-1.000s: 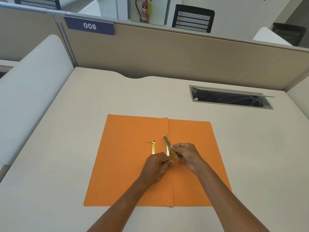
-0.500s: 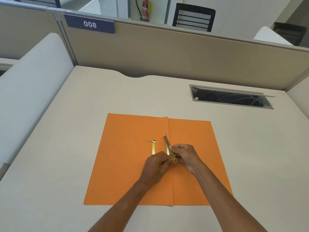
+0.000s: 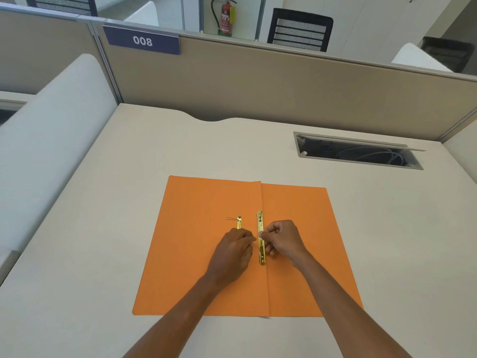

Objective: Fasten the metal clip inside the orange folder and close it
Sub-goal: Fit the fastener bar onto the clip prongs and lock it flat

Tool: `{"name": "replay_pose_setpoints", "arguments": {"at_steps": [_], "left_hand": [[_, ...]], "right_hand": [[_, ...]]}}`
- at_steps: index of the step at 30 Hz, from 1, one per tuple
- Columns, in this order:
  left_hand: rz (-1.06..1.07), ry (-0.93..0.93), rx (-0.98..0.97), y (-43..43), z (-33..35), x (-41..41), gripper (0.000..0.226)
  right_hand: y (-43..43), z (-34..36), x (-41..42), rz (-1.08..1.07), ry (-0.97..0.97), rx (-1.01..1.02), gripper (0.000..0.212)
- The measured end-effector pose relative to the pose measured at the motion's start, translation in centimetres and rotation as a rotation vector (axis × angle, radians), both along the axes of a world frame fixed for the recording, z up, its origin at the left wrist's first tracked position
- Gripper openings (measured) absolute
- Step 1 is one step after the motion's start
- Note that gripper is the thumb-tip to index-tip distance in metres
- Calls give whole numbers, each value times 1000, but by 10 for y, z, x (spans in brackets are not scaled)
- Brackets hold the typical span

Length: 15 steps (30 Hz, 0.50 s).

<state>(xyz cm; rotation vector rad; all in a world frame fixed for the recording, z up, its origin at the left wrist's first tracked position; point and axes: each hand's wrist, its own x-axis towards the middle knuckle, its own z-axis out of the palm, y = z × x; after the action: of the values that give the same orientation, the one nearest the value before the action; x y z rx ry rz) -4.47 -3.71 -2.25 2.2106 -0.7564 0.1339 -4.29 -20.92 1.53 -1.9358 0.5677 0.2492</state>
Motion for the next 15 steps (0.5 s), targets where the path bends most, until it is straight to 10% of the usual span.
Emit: {"name": "replay_pose_setpoints", "arguments": {"at_steps": [15], "left_hand": [[-148, -113, 166, 0, -12, 11, 20]], "right_hand": [[-2, 8, 6, 83, 55, -136, 25]]}}
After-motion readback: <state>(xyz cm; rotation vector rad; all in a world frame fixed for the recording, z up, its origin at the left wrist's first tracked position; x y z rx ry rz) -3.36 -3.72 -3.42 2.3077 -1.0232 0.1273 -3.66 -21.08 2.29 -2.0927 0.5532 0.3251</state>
